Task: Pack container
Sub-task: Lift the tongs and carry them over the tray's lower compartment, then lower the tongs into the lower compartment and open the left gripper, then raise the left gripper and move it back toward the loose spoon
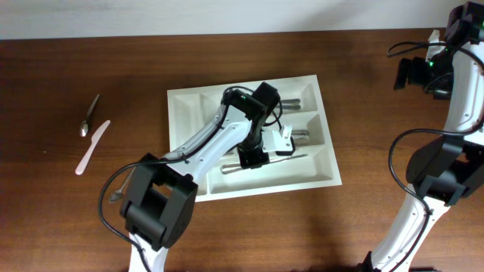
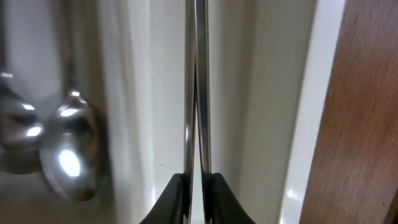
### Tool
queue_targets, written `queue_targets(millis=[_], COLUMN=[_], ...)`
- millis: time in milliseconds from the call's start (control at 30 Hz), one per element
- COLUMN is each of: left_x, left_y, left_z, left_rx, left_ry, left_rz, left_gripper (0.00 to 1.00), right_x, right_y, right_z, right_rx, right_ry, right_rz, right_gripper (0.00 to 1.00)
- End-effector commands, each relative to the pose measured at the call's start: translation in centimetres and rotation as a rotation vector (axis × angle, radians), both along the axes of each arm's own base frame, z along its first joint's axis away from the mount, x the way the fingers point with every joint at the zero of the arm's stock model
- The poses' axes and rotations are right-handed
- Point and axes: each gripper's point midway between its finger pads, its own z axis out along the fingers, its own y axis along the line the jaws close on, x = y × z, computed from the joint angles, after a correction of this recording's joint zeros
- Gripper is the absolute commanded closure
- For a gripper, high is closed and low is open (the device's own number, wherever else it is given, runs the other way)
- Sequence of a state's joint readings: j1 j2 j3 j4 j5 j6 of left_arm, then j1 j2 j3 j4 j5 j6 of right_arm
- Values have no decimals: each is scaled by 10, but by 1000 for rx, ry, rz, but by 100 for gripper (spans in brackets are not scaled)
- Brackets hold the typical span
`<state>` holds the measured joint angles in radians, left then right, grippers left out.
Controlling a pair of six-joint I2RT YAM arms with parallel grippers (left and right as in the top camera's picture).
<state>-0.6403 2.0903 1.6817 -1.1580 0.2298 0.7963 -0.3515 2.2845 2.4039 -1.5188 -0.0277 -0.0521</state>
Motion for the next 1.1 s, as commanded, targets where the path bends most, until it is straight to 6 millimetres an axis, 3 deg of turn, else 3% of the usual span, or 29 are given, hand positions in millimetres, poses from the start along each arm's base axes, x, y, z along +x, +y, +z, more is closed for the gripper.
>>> queue_targets(millis=[0,667,900,1067], left_x=[-7,-1,2,12], left_y=[0,-5,-7,-17], left_z=[-18,-11,-2,31], left_rx=[8,-7,-13,-48], left_ry=[54,41,33,3], left_rz=[-11,-10,-10,3], left_gripper=[98,47,45,46], right_x=[0,0,0,0], right_y=[3,3,3,3], right_z=[1,1,1,1], right_rx=[8,8,8,8], right_ry=[-2,-2,-2,-2], right_rz=[-3,-3,-3,-3], right_gripper=[1,1,1,1])
